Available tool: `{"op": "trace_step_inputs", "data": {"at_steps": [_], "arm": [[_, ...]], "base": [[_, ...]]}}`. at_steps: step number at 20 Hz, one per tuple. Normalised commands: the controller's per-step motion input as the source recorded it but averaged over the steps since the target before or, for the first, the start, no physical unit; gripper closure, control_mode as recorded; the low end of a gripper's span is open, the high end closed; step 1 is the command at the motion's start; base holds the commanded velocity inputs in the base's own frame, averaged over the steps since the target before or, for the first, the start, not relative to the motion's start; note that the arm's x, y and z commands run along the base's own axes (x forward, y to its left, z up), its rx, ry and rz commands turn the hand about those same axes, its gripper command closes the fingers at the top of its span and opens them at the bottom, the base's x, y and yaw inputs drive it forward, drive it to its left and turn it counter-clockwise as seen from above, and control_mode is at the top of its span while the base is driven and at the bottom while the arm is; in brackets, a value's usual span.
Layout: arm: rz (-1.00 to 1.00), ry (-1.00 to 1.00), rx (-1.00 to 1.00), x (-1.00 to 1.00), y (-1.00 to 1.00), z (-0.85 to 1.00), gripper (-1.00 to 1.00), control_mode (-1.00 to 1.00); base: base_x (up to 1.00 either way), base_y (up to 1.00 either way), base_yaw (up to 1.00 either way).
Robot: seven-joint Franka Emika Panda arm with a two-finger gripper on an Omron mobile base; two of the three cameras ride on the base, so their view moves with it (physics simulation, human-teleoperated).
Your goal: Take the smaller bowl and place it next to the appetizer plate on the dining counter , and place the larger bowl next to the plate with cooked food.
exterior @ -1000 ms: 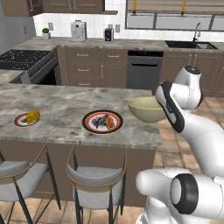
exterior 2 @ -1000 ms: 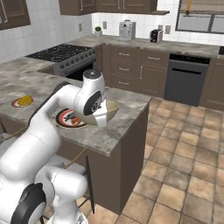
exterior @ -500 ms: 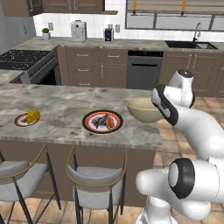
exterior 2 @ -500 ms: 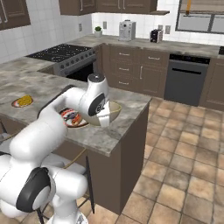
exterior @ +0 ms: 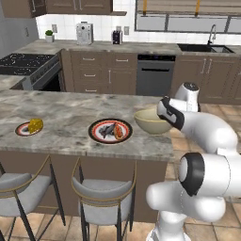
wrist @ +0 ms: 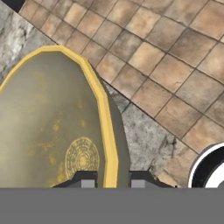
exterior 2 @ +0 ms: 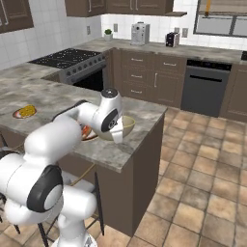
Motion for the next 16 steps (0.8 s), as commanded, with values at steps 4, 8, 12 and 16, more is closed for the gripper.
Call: {"op": "trace_step_inputs", "data": {"at_steps": [4, 8, 12, 16], "arm": [[-0.01, 0.00, 0.00, 0.43, 0.04, -0.26, 1.00, -1.00], [-0.01, 0.00, 0.00, 0.35, 0.00, -0.21, 1.00, -1.00], [0.00, 0.00, 0.00, 0.31, 0.02, -0.26, 1.00, -1.00], [0.00, 0.00, 0.00, 0.25, 0.10, -0.28, 1.00, -1.00]], "base": [[0.00, 0.00, 0.00], [0.00, 0.00, 0.00], [0.00, 0.00, 0.00], [0.00, 0.00, 0.00]]}}
